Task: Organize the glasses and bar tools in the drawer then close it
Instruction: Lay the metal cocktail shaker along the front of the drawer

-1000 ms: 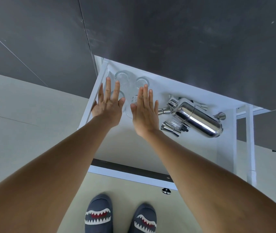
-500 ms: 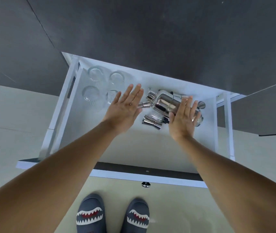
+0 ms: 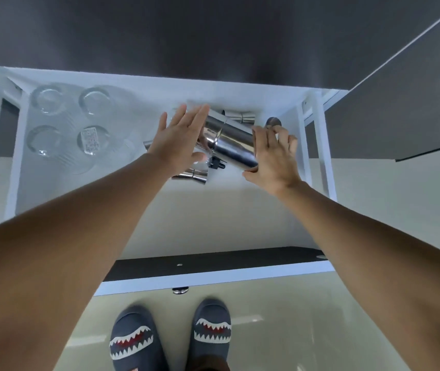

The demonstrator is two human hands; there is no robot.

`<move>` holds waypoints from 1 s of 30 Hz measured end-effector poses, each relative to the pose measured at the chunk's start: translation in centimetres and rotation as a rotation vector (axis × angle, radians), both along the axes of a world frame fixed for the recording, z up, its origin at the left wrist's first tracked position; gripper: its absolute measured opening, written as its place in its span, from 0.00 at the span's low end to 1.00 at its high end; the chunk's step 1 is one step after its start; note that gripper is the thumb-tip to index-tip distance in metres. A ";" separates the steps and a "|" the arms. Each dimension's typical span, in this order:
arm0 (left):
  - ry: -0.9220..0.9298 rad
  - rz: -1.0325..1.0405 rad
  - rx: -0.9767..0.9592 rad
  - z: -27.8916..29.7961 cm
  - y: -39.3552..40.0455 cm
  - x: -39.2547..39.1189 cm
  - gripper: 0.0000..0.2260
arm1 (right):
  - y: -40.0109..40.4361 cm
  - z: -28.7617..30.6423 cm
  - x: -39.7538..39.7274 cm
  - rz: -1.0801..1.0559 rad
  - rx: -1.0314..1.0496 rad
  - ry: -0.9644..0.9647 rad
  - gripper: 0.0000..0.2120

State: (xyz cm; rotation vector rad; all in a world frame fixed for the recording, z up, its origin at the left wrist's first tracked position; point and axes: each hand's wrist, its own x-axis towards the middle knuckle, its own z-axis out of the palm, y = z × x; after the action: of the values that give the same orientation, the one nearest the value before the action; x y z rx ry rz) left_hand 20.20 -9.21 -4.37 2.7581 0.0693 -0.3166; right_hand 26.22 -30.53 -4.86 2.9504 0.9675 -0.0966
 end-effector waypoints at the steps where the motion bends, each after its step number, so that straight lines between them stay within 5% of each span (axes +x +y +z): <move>1: -0.002 -0.013 -0.004 0.0 -0.1 0.4 0.43 | -0.2 0.0 0.1 0.003 0.010 0.005 0.39; 15: -0.139 -0.112 -0.074 3.4 3.0 -4.5 0.42 | -0.8 5.8 -2.6 0.223 0.148 0.123 0.35; 21: 0.063 -0.076 -0.082 6.0 6.3 -11.9 0.46 | 3.5 5.9 -8.3 0.350 0.132 0.270 0.36; 27: 0.188 -0.046 -0.028 3.6 10.2 -18.3 0.42 | 8.3 3.1 -12.5 0.478 0.083 0.342 0.40; 30: 0.185 -0.033 -0.020 2.7 11.0 -20.3 0.40 | 9.9 1.5 -13.6 0.501 0.049 0.316 0.35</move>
State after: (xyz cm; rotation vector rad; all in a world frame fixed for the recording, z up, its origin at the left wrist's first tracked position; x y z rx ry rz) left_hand -0.07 1.83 -1.62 2.7057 0.0675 -0.5769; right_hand 12.57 -20.59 -3.32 2.6780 1.7349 -0.5375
